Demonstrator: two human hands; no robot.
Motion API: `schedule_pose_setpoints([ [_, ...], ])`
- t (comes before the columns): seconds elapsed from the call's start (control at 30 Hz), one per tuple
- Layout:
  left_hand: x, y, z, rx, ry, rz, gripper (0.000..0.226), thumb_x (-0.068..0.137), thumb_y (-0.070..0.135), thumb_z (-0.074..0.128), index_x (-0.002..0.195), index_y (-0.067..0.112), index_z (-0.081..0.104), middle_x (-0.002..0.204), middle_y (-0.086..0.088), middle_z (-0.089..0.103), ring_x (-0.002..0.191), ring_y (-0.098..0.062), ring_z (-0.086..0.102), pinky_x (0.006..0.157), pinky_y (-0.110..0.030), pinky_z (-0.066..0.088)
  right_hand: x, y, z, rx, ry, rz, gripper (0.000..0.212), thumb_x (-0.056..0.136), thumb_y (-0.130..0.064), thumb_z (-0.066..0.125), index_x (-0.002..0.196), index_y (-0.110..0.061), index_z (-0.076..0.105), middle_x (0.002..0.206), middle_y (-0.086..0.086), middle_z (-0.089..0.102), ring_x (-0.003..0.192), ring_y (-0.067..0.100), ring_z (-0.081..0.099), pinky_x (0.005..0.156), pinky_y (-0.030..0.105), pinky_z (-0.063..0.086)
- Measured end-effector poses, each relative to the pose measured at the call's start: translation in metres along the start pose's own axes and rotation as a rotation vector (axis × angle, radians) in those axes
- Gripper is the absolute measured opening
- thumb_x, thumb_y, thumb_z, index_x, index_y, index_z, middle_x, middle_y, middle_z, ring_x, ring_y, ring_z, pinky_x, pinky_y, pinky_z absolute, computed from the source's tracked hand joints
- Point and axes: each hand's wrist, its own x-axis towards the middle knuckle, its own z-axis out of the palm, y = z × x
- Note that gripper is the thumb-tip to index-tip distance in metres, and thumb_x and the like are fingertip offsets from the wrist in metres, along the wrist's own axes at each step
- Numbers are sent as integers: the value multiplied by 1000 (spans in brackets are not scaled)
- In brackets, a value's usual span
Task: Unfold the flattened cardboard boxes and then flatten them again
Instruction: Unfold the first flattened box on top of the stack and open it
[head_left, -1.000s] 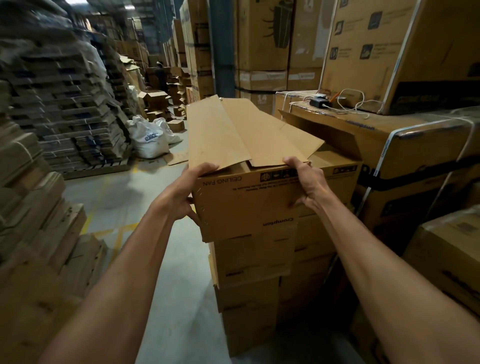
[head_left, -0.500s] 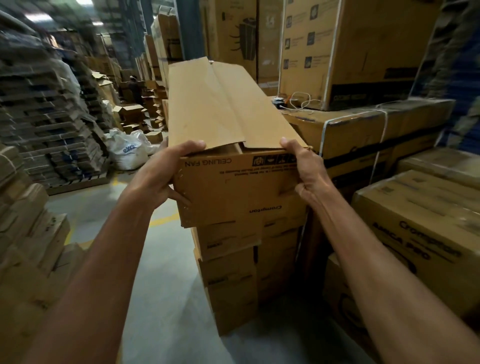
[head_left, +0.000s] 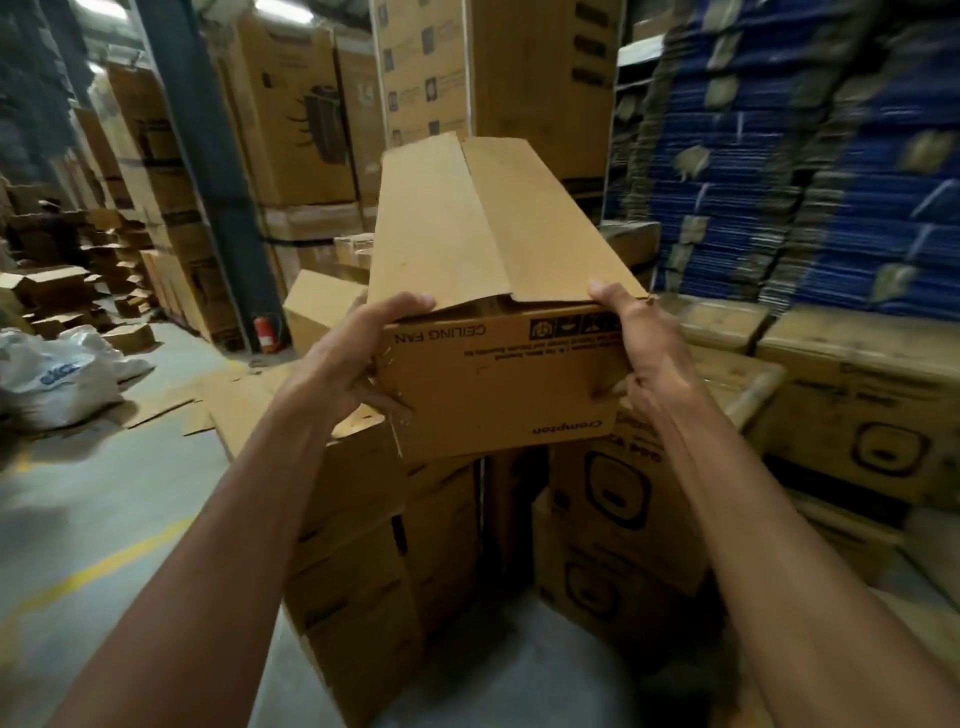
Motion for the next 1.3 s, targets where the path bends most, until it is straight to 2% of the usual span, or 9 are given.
schedule_pose_setpoints([
  [0.1, 22, 3, 37, -25, -163, -8, 74, 76, 54, 80, 139, 28, 50, 121, -12, 70, 114, -35, 64, 67, -57, 60, 2, -5, -41, -16, 136, -17, 47, 72, -59, 77, 106, -29, 71, 103, -2, 74, 98, 23, 67, 71, 44, 54],
  [0.23, 51, 6, 85, -22, -310, -21, 80, 72, 55, 82, 139, 31, 47, 126, -12, 66, 117, -37, 60, 73, -65, 59, 7, -8, -80, -20, 294, -29, 63, 55, -69, 77, 105, -31, 70, 108, -4, 73, 105, 26, 64, 89, 63, 52],
  [0.37, 91, 2, 124, 2, -445, -24, 74, 75, 55, 79, 138, 33, 47, 129, -11, 62, 117, -36, 59, 73, -67, 58, 24, -2, -104, -21, 392, -9, 49, 79, -54, 76, 116, -25, 63, 107, 0, 71, 104, 30, 63, 87, 73, 47],
  [0.57, 170, -26, 158, 3, -541, -59, 70, 80, 51, 75, 140, 33, 46, 128, -8, 61, 116, -35, 58, 76, -67, 58, 68, 31, -98, -1, 548, 8, 97, 50, -67, 82, 133, -23, 57, 122, 3, 67, 111, 32, 62, 79, 67, 52],
  [0.73, 237, -49, 169, 11, -587, -109, 50, 87, 46, 71, 130, 37, 49, 125, -3, 59, 114, -31, 56, 77, -67, 58, 111, 63, -81, 15, 650, 62, 45, 80, -45, 80, 117, -28, 61, 119, -1, 63, 113, 29, 55, 80, 67, 47],
  [0.87, 285, -66, 181, 28, -621, -112, 64, 86, 48, 72, 142, 37, 44, 131, -1, 55, 117, -32, 52, 74, -67, 58, 141, 92, -69, 23, 704, 79, 55, 80, -49, 79, 129, -30, 62, 131, 0, 60, 121, 29, 53, 89, 74, 45],
  [1.1, 340, -85, 216, 33, -626, -117, 63, 82, 49, 72, 140, 42, 48, 132, -1, 55, 116, -32, 52, 77, -69, 56, 189, 120, -72, 9, 778, 126, 49, 77, -54, 79, 117, -33, 58, 133, 2, 59, 123, 33, 53, 85, 68, 49],
  [1.23, 358, -85, 246, 31, -628, -125, 72, 80, 49, 73, 145, 42, 44, 129, -2, 54, 104, -28, 53, 75, -69, 56, 215, 125, -87, 9, 805, 143, 69, 72, -59, 79, 131, -29, 57, 138, 4, 56, 125, 35, 52, 88, 72, 48],
  [1.3, 363, -82, 263, 59, -614, -128, 85, 66, 57, 75, 144, 40, 45, 132, -4, 53, 109, -33, 53, 70, -70, 56, 227, 125, -94, -1, 803, 157, 79, 60, -65, 78, 128, -30, 60, 135, 3, 59, 123, 36, 54, 89, 74, 47],
])
